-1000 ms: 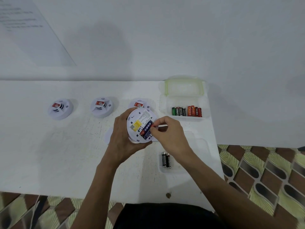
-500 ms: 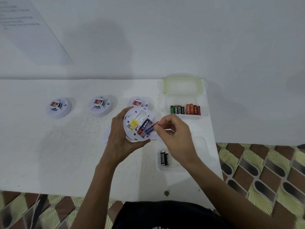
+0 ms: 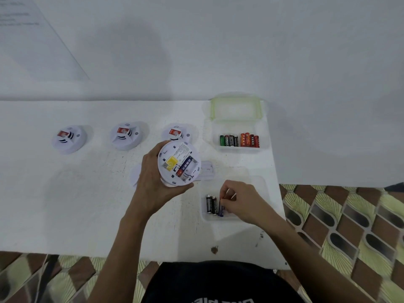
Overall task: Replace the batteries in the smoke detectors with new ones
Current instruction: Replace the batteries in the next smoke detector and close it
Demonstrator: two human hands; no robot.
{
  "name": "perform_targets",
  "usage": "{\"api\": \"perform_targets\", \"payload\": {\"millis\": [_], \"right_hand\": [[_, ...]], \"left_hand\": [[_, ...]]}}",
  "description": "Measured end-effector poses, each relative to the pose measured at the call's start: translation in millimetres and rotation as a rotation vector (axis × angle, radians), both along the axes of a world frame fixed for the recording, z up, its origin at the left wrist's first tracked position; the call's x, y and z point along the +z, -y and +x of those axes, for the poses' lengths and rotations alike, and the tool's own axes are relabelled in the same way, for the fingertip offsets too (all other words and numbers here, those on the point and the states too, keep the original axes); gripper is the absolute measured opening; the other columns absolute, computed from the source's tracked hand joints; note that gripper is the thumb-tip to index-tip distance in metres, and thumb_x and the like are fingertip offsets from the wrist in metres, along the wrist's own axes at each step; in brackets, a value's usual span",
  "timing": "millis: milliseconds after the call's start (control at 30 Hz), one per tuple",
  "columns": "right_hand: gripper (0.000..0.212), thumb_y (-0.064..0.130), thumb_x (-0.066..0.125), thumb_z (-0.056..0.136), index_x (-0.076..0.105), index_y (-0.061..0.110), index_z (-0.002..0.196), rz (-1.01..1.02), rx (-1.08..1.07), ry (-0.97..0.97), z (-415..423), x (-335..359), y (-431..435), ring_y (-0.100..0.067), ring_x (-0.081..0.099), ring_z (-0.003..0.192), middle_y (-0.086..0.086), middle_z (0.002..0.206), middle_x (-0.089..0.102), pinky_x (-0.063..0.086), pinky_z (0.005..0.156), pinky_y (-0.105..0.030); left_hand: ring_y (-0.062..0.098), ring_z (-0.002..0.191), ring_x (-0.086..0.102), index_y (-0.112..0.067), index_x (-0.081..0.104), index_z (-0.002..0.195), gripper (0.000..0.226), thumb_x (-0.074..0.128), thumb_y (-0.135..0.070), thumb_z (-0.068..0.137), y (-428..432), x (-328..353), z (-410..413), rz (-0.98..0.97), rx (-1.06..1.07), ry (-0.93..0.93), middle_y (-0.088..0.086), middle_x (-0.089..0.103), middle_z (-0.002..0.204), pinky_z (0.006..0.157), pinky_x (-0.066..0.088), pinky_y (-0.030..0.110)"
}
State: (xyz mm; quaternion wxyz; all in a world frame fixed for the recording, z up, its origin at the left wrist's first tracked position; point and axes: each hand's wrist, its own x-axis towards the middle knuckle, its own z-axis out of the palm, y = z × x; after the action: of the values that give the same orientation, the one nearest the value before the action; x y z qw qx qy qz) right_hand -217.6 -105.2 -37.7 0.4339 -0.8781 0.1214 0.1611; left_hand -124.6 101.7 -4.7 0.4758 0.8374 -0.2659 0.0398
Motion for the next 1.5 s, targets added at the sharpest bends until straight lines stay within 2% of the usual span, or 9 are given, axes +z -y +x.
{"api": "perform_targets", "payload": {"millis": [333, 467, 600, 733, 900, 1033, 1233, 1400, 1500], "right_hand": [[0.015, 0.013, 0.055, 0.094, 0.063, 0.025, 0.096, 0.017, 0.042, 0.073, 5.1, 6.0, 9.6, -0.011, 0.068, 0.080, 0.002, 0.092, 0.068, 0.058, 0.072, -0.028], [0.011, 0.011, 0.060, 0.093, 0.067, 0.018, 0.099, 0.069, 0.101, 0.385, 12.7, 29.5, 7.2, -0.009, 0.064, 0.080, 0.002, 0.091, 0.067, 0.054, 0.072, -0.024], [0.014, 0.015, 0.060, 0.093, 0.068, 0.021, 0.103, -0.061, 0.293, 0.665, 24.8, 46.0, -2.6, -0.013, 0.055, 0.087, 0.005, 0.097, 0.060, 0.048, 0.075, -0.027], [0.017, 0.013, 0.061, 0.091, 0.070, 0.022, 0.102, -0.291, 0.582, 0.813, 41.1, 54.6, -7.3, -0.020, 0.046, 0.085, -0.003, 0.097, 0.054, 0.044, 0.074, -0.033], [0.019, 0.017, 0.057, 0.089, 0.068, 0.027, 0.102, -0.408, 0.796, 0.824, 55.5, 67.4, -3.7, -0.017, 0.041, 0.083, -0.003, 0.097, 0.050, 0.044, 0.071, -0.039], [0.025, 0.024, 0.044, 0.091, 0.064, 0.030, 0.105, -0.484, 0.971, 0.808, 58.7, 84.6, 1.6, -0.017, 0.045, 0.080, -0.004, 0.098, 0.048, 0.045, 0.069, -0.037], [0.028, 0.023, 0.054, 0.088, 0.063, 0.033, 0.112, -0.530, 1.147, 0.861, 65.6, 94.4, 4.7, -0.012, 0.030, 0.077, -0.006, 0.106, 0.049, 0.034, 0.066, -0.028], [0.021, 0.016, 0.062, 0.083, 0.064, 0.020, 0.104, -0.423, 1.134, 0.875, 67.9, 84.6, 6.5, -0.009, 0.023, 0.081, -0.007, 0.098, 0.054, 0.033, 0.071, -0.023], [0.009, 0.009, 0.060, 0.087, 0.063, 0.010, 0.096, -0.220, 0.937, 0.782, 62.0, 82.0, 10.3, -0.015, 0.043, 0.077, -0.003, 0.089, 0.057, 0.037, 0.068, -0.024]], "left_hand": [[-0.017, 0.111, 0.043, -0.066, 0.027, 0.121, 0.080, 0.073, -0.056, 0.056, -0.6, -1.5, -5.2, 0.045, 0.009, -0.007, -0.047, 0.039, 0.120, 0.089, 0.037, 0.003], [0.004, 0.121, 0.045, -0.060, 0.022, 0.128, 0.095, 0.078, -0.060, 0.051, -6.9, -11.9, -8.7, 0.072, 0.038, -0.081, -0.037, 0.037, 0.128, 0.098, 0.042, 0.027], [-0.015, 0.120, 0.038, -0.035, 0.028, 0.134, 0.097, 0.072, -0.070, 0.055, -0.6, -11.0, -9.7, 0.090, -0.029, -0.074, -0.028, 0.036, 0.130, 0.099, 0.030, 0.003], [-0.013, 0.122, 0.037, -0.038, 0.030, 0.134, 0.089, 0.066, -0.074, 0.062, 4.0, -6.4, -12.7, 0.117, -0.098, -0.072, -0.030, 0.037, 0.131, 0.102, 0.027, 0.006], [-0.023, 0.120, 0.032, -0.069, 0.016, 0.128, 0.080, 0.056, -0.085, 0.060, 6.5, 5.8, -18.7, 0.095, -0.139, -0.100, -0.053, 0.027, 0.127, 0.104, 0.031, 0.015], [-0.006, 0.123, 0.043, -0.055, 0.025, 0.132, 0.092, 0.077, -0.065, 0.057, 4.3, 7.1, -20.5, 0.068, -0.188, -0.181, -0.039, 0.038, 0.130, 0.100, 0.038, 0.013], [-0.028, 0.113, 0.037, -0.040, 0.035, 0.124, 0.086, 0.063, -0.082, 0.054, 8.8, 17.4, -29.1, 0.025, -0.260, -0.303, -0.056, 0.035, 0.119, 0.085, 0.029, -0.008], [-0.033, 0.109, 0.033, -0.075, 0.028, 0.119, 0.065, 0.058, -0.081, 0.061, 17.8, 27.6, -34.2, -0.003, -0.296, -0.298, -0.060, 0.031, 0.116, 0.080, 0.027, -0.011], [-0.019, 0.118, 0.041, -0.069, 0.027, 0.125, 0.082, 0.078, -0.056, 0.062, 13.7, 18.2, -27.1, 0.001, -0.253, -0.276, -0.047, 0.039, 0.126, 0.088, 0.033, -0.003]]}}
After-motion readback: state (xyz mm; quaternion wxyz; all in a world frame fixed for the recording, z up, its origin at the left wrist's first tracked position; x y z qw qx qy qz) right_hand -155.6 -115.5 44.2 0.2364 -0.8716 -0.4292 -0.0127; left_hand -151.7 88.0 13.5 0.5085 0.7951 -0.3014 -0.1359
